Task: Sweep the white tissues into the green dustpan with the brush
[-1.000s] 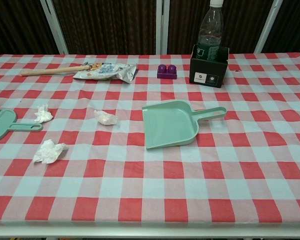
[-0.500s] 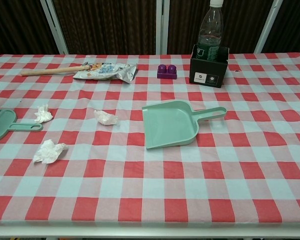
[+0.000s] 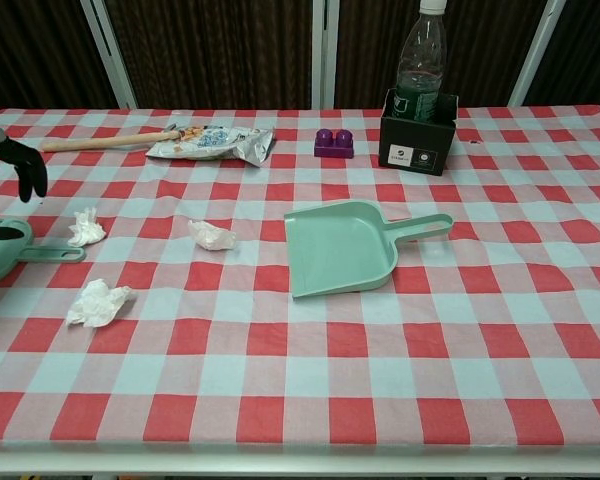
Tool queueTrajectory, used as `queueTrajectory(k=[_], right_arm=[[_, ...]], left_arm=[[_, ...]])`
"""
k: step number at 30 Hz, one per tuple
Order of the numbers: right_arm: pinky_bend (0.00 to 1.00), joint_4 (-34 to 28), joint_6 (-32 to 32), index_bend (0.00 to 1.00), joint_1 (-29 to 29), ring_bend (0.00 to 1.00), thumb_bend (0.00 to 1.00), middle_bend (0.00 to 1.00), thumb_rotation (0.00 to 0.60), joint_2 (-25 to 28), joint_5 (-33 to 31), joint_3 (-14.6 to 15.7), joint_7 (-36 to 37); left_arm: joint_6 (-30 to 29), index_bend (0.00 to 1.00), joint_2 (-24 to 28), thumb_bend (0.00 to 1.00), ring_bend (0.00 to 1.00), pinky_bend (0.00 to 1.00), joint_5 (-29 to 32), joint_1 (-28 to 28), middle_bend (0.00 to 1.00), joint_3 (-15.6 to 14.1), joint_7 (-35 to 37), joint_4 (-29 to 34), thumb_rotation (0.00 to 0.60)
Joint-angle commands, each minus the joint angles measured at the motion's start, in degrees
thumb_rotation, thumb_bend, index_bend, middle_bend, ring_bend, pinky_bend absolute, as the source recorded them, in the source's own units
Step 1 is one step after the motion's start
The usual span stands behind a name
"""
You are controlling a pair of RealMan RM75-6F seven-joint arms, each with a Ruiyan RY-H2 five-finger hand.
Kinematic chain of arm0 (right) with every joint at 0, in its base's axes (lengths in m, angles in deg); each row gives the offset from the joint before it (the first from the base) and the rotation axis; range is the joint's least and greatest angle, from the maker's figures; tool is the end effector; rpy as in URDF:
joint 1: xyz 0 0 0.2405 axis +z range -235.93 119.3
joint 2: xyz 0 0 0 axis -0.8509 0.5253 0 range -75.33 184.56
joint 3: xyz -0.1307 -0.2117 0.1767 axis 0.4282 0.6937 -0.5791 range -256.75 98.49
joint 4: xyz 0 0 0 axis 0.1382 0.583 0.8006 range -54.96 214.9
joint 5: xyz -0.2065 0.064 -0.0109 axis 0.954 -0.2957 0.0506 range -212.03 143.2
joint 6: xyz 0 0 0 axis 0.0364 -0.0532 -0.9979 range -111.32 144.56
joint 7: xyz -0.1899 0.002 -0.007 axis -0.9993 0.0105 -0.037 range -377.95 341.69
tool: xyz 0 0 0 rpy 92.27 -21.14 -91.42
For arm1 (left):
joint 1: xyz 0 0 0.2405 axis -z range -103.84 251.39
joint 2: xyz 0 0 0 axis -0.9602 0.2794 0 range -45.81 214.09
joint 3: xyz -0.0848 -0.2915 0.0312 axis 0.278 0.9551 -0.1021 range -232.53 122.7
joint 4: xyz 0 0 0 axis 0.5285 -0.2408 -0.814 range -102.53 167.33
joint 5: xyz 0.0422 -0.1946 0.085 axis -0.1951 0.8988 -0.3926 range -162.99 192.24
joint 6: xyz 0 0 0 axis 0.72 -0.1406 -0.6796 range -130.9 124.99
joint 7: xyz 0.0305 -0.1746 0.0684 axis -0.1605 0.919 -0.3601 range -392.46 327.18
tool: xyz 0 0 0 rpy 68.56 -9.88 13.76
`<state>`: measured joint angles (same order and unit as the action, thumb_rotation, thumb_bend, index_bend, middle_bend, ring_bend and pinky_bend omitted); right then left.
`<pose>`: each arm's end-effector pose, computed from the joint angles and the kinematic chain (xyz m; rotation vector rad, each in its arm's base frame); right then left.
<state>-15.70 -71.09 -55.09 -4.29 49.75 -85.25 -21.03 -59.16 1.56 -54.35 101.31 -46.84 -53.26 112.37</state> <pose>-0.3514 -0.2319 0.2224 1.3148 -0.7920 0.8772 -0.3118 0.3758 0.0131 -1.7351 -0.9107 -0.6478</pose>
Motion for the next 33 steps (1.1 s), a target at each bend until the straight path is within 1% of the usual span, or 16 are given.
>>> queueTrajectory(k=[1, 5, 8, 18, 33], right_arm=[[0.12, -0.09, 0.04, 0.1, 0.01, 0.06, 0.23, 0.24, 0.6, -0.06, -0.04, 0.01, -0.15], [0.12, -0.05, 0.39, 0.1, 0.12, 0.06, 0.23, 0.24, 0.6, -0.29, -0.36, 0.0, -0.25], [0.12, -0.07, 0.42, 0.1, 0.11, 0.06, 0.23, 0.24, 0.6, -0.27, -0.37, 0.01, -0.31], [0.12, 0.08, 0.11, 0.1, -0.35, 0.06, 0.23, 0.24, 0.6, -0.3, -0.75, 0.1, 0.01], [0.12, 0.84, 0.01, 0.1, -0.77, 0.06, 0.23, 0.24, 0.6, -0.62, -1.12, 0.19, 0.6]], left_arm=[[0.64, 0.43, -2.38, 0.19, 0.74, 0.89, 3.08, 1.06, 0.45, -0.91, -4.76, -0.97, 0.6], [0.24, 0.43, -4.53, 0.19, 0.74, 0.89, 7.23, 2.1, 0.45, -1.2, -11.75, -2.05, 0.6], [0.13, 0.43, -5.72, 0.22, 0.74, 0.89, 9.78, 2.78, 0.45, -1.35, -15.28, -2.85, 0.6], [0.53, 0.43, -6.62, 0.23, 0.74, 0.89, 15.01, 4.63, 0.45, -2.15, -21.11, -3.47, 0.6], [1.44, 0.45, -7.13, 0.25, 0.75, 0.89, 19.51, 7.03, 0.46, -3.68, -25.17, -4.13, 0.6]])
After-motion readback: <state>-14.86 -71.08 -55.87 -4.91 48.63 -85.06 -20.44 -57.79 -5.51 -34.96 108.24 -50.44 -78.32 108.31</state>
